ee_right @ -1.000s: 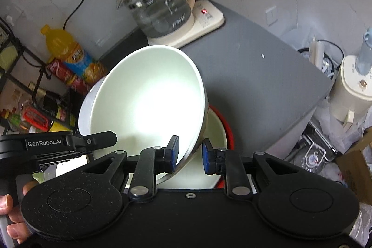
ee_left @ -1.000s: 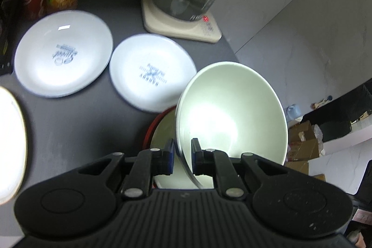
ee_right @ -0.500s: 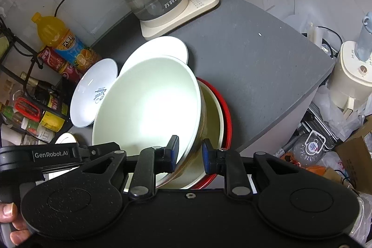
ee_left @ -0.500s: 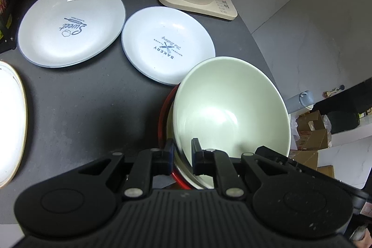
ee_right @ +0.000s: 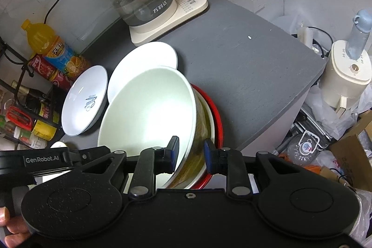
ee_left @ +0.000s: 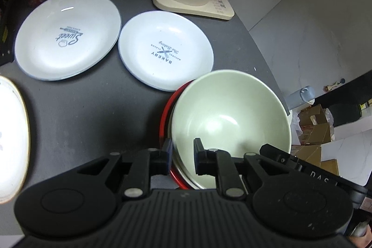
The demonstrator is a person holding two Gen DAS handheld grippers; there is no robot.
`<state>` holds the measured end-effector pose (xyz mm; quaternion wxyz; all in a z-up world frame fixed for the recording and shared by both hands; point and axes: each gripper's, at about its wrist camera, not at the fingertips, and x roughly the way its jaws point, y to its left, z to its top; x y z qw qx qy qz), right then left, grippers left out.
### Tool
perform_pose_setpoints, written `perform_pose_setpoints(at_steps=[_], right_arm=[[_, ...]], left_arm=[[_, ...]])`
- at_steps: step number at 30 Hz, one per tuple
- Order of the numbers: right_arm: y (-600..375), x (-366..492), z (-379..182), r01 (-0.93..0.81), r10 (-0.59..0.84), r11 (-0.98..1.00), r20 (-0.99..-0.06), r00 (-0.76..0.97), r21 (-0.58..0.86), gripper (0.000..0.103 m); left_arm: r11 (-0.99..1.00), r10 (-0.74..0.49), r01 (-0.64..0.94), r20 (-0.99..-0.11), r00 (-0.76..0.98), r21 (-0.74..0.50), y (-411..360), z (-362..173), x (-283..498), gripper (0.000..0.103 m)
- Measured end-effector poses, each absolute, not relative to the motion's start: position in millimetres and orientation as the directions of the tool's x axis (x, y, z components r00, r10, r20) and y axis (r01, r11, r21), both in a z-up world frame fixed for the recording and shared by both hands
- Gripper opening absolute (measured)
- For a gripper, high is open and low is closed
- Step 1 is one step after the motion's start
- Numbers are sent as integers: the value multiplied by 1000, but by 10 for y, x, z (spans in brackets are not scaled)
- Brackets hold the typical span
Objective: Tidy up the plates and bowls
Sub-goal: 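Lower the smaller bowl onto the stacked bowls and open both grippers, then withdraw both grippers and move toward the flower-pattern white plate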
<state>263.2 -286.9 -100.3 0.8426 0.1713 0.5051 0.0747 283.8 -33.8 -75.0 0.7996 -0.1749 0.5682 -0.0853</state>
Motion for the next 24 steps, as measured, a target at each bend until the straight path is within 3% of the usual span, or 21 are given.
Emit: perform_pose_setpoints(at_steps=[5, 10, 14, 17, 24], right_arm=[[-2873, 2597, -951, 54, 299, 927, -817, 493, 371, 27], [-2831, 2570, -836, 27, 300, 932, -812, 501, 361, 50], [-2789, 2545, -742, 6, 299, 937, -811, 503, 350, 61], [-2768, 2531, -673, -10, 298, 940, -806, 511, 341, 70], [-2650, 2602, -550, -87, 331, 938, -794, 510, 335, 82]], left_arm=[[923, -347, -43, -876, 335, -382, -324, -705, 2843, 17], [924, -348, -28, -871, 347, -380, -318, -640, 2829, 28], [930, -328, -38, -874, 359, -365, -293, -596, 2791, 50], [932, -320, -39, -870, 375, -359, -258, -539, 2752, 60], [937, -276, -89, -872, 404, -338, -132, -475, 2724, 64]])
